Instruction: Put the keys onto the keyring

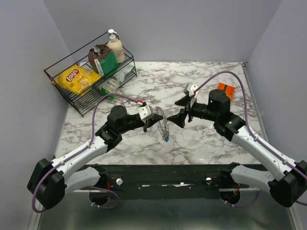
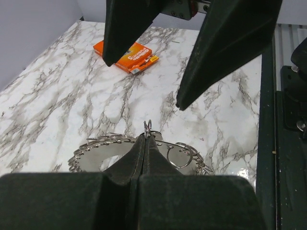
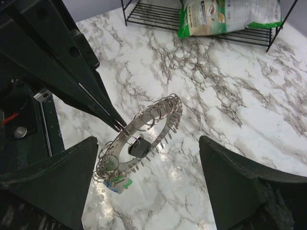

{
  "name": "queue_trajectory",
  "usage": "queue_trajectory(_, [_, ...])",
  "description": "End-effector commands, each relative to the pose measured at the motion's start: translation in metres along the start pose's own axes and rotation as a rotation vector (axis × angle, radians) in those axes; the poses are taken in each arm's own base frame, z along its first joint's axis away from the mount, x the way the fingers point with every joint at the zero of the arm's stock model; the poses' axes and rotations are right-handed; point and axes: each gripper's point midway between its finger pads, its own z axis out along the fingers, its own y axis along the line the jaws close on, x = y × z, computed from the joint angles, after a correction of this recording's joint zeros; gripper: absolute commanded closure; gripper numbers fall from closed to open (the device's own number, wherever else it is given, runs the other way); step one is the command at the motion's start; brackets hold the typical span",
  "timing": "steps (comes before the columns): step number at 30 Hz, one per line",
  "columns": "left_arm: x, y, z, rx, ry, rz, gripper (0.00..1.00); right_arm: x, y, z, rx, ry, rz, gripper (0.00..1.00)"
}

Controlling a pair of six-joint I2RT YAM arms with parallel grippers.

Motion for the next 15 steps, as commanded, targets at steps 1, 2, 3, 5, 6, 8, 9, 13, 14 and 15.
queue_trajectory(1, [-0.028,-0.015,-0.001,0.089,-0.119,0.063,1.00,-0.015,0.010,-0.011,-0.085,-0.072,0.000,0.07])
queue_trajectory(2, [-0.028,-0.022,-0.001,0.131,-0.125,0.066,1.00,-0.023,0.012,-0.014,-0.098,-0.102,-0.017,0.08])
queue_trajectory(3, [-0.032,-0.024,-0.002,0.148,-0.144,0.072,1.00,-0.026,0.013,-0.016,-0.109,-0.113,-0.020,0.09])
queue_trajectory(5, [-0.033,-0.025,-0.004,0.174,-0.160,0.038,1.00,-0.033,0.019,-0.022,-0.157,-0.137,-0.020,0.12])
queue_trajectory(6, [-0.040,-0.029,-0.007,0.210,-0.199,0.055,1.00,-0.035,0.021,-0.023,-0.177,-0.141,-0.008,0.16])
queue_trajectory(8, [-0.045,-0.033,-0.010,0.245,-0.228,0.007,1.00,-0.040,0.030,-0.028,-0.251,-0.149,-0.005,0.24])
queue_trajectory(9, [-0.051,-0.033,-0.014,0.257,-0.261,0.029,1.00,-0.042,0.033,-0.030,-0.270,-0.153,-0.005,0.28])
queue_trajectory(13, [-0.058,-0.034,-0.016,0.284,-0.277,0.016,1.00,-0.050,0.049,-0.036,-0.363,-0.165,-0.016,0.38])
queue_trajectory(14, [-0.059,-0.035,-0.017,0.289,-0.281,0.017,1.00,-0.051,0.054,-0.039,-0.392,-0.167,-0.021,0.38])
queue_trajectory(15, [-0.062,-0.035,-0.017,0.291,-0.290,0.013,1.00,-0.053,0.055,-0.039,-0.398,-0.170,-0.025,0.38])
